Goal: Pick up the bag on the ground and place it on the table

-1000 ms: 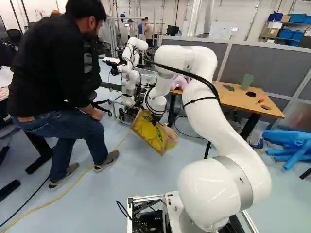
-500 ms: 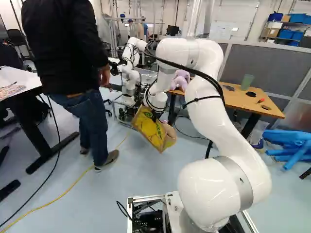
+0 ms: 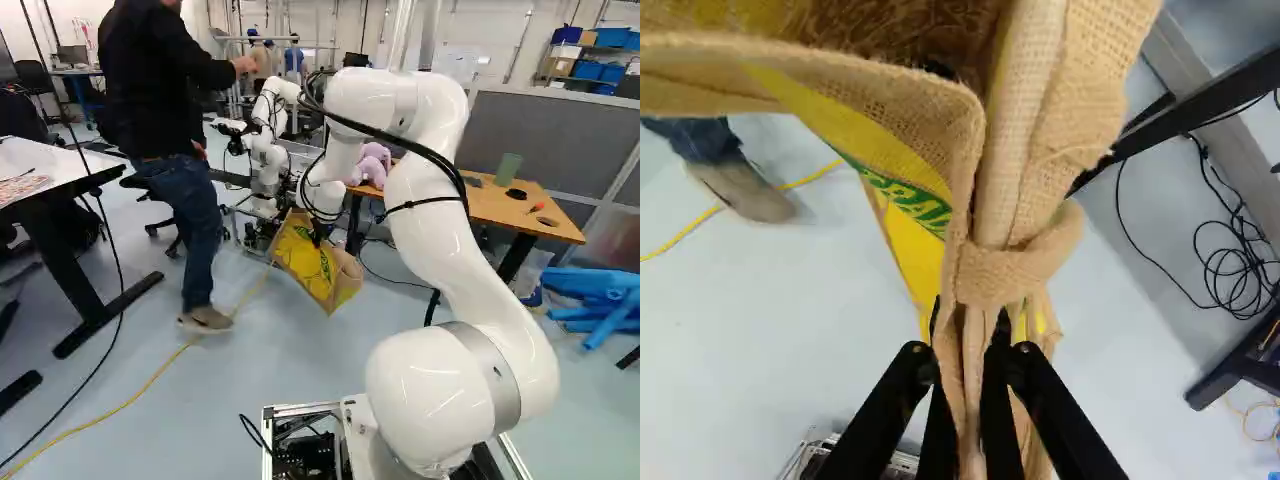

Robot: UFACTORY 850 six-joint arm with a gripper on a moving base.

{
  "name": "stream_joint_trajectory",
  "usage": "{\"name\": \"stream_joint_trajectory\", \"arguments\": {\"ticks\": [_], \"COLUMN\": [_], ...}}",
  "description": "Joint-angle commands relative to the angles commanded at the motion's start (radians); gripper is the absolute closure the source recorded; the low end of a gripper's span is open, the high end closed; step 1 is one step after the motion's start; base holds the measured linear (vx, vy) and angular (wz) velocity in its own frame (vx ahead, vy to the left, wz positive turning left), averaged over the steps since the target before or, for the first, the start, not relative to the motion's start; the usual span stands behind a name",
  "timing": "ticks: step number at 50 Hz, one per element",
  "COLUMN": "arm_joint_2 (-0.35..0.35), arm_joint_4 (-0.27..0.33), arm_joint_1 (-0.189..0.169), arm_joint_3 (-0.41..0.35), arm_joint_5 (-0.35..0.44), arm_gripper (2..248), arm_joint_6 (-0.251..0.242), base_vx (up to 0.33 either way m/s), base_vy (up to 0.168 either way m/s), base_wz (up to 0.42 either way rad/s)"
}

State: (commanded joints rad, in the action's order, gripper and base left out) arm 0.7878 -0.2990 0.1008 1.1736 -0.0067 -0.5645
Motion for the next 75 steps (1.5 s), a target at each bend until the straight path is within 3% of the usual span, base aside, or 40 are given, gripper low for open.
{"name": "stream_joint_trajectory", "arguments": {"ticks": [43, 75], "arm_joint_2": [-0.082, -0.188], "arm_joint_4": [0.0, 0.0], "arm_joint_1": [-0.007, -0.007], "arm_joint_3": [0.03, -0.018], "arm_joint_5": [-0.277, -0.292], "arm_gripper": [228, 228], "arm_joint_6": [0.0, 0.0], "base_vx": [0.0, 0.0], "base_vy": [0.0, 0.0], "base_wz": [0.0, 0.0]}}
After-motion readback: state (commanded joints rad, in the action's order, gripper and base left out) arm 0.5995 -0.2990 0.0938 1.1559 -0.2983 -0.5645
